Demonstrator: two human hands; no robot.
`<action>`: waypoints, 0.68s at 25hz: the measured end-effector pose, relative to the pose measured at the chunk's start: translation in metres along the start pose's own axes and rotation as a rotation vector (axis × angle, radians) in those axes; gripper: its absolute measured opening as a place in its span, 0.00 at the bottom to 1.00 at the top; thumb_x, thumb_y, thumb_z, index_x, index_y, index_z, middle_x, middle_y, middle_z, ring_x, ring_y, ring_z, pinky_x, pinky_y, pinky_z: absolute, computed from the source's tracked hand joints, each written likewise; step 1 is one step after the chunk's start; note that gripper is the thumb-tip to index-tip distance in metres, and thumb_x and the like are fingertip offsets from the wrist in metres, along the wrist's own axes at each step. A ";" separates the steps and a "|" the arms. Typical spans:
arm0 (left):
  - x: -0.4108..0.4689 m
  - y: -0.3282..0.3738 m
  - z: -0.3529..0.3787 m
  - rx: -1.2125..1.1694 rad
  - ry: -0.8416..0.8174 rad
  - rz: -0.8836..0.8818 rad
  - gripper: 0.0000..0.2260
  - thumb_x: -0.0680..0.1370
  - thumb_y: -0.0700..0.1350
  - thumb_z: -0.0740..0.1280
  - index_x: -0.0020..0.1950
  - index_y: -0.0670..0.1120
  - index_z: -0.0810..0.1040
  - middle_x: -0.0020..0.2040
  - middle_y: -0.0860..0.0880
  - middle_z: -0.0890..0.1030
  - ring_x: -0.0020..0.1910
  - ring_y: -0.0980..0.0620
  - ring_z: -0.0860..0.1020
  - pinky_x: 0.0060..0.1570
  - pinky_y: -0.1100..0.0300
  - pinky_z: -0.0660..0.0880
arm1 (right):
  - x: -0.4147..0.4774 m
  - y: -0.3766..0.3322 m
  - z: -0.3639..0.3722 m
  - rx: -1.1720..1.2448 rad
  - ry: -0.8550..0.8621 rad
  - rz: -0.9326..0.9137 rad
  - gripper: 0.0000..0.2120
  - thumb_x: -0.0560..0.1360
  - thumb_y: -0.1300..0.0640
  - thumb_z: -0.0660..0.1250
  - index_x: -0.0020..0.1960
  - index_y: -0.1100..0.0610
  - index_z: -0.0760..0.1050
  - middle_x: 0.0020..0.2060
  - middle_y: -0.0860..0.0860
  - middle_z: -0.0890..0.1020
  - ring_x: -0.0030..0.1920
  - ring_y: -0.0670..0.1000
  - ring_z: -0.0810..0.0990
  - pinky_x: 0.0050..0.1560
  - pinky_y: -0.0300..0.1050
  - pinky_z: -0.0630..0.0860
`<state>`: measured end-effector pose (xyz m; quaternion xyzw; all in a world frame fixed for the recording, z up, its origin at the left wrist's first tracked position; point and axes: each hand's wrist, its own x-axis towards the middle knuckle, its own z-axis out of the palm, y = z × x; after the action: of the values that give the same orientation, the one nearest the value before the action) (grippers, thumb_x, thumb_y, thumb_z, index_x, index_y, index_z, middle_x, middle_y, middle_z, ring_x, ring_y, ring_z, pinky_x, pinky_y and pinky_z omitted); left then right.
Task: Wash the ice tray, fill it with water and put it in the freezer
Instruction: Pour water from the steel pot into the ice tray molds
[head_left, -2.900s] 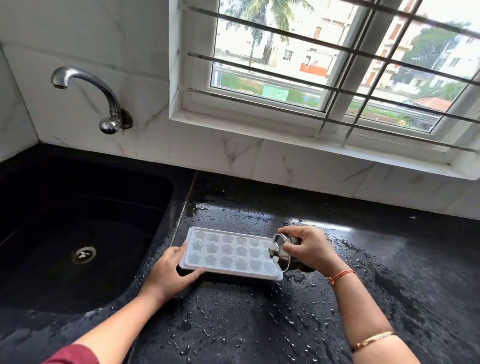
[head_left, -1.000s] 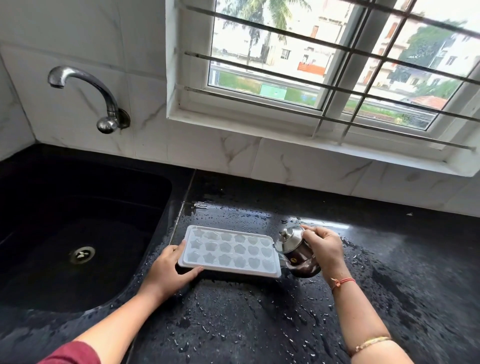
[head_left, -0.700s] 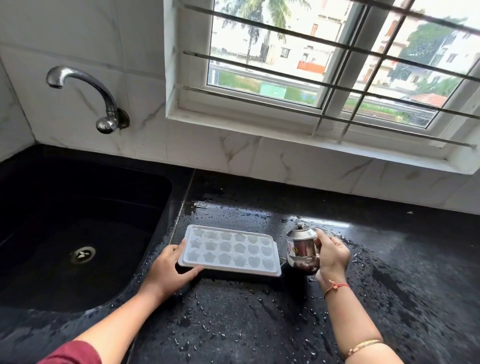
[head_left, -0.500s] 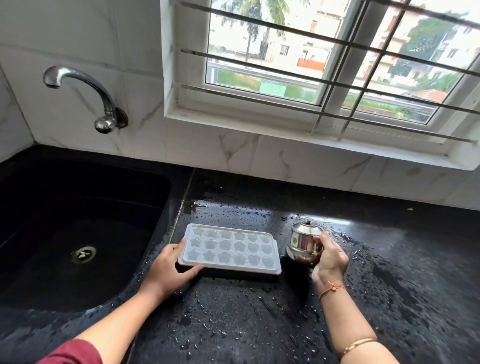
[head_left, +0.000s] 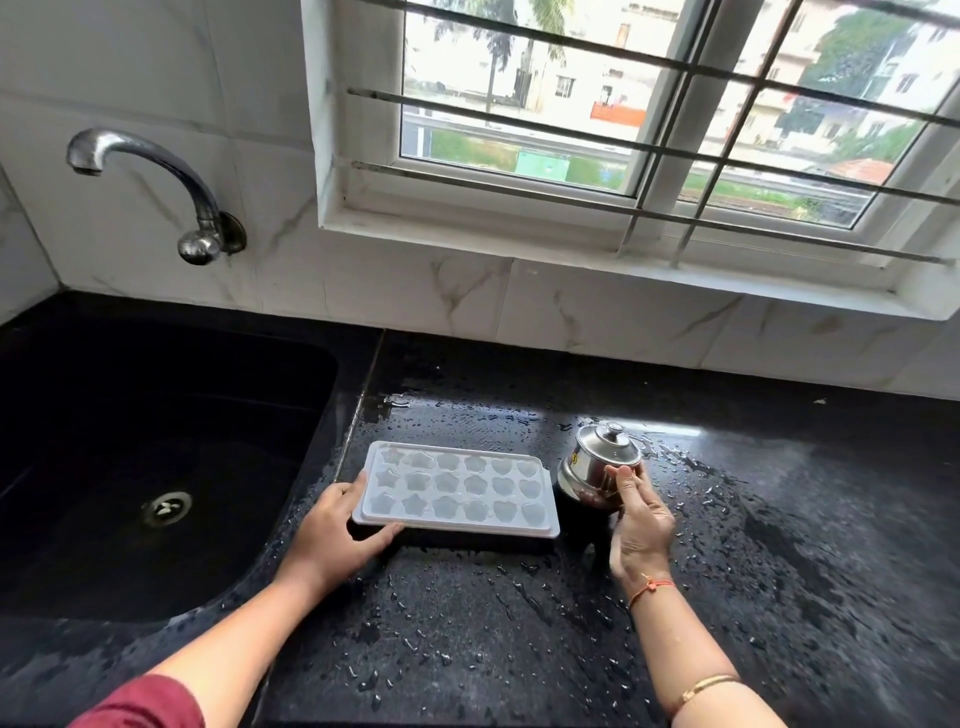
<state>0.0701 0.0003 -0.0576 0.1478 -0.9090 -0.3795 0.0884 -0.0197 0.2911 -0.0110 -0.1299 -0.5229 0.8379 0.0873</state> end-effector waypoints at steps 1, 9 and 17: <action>0.000 0.000 0.000 0.000 -0.003 0.000 0.36 0.68 0.56 0.73 0.72 0.49 0.64 0.61 0.49 0.72 0.60 0.50 0.73 0.59 0.60 0.67 | 0.003 0.004 -0.004 -0.030 -0.017 -0.012 0.13 0.58 0.47 0.77 0.40 0.51 0.85 0.70 0.53 0.69 0.70 0.52 0.67 0.70 0.55 0.65; -0.002 0.002 -0.003 -0.019 -0.025 -0.002 0.41 0.61 0.64 0.65 0.72 0.48 0.65 0.61 0.49 0.73 0.60 0.49 0.74 0.60 0.59 0.68 | 0.001 0.017 -0.009 -0.170 0.014 -0.058 0.02 0.72 0.58 0.70 0.41 0.55 0.81 0.67 0.55 0.72 0.68 0.51 0.69 0.70 0.52 0.65; -0.002 0.005 -0.004 -0.060 -0.042 -0.036 0.35 0.68 0.60 0.69 0.71 0.48 0.66 0.61 0.48 0.73 0.61 0.49 0.73 0.58 0.60 0.67 | -0.016 0.034 0.002 -0.342 0.361 0.025 0.24 0.70 0.54 0.72 0.59 0.62 0.65 0.53 0.56 0.73 0.51 0.54 0.74 0.51 0.47 0.70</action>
<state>0.0720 0.0015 -0.0511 0.1535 -0.8959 -0.4114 0.0670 -0.0056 0.2695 -0.0386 -0.2970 -0.6312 0.7015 0.1458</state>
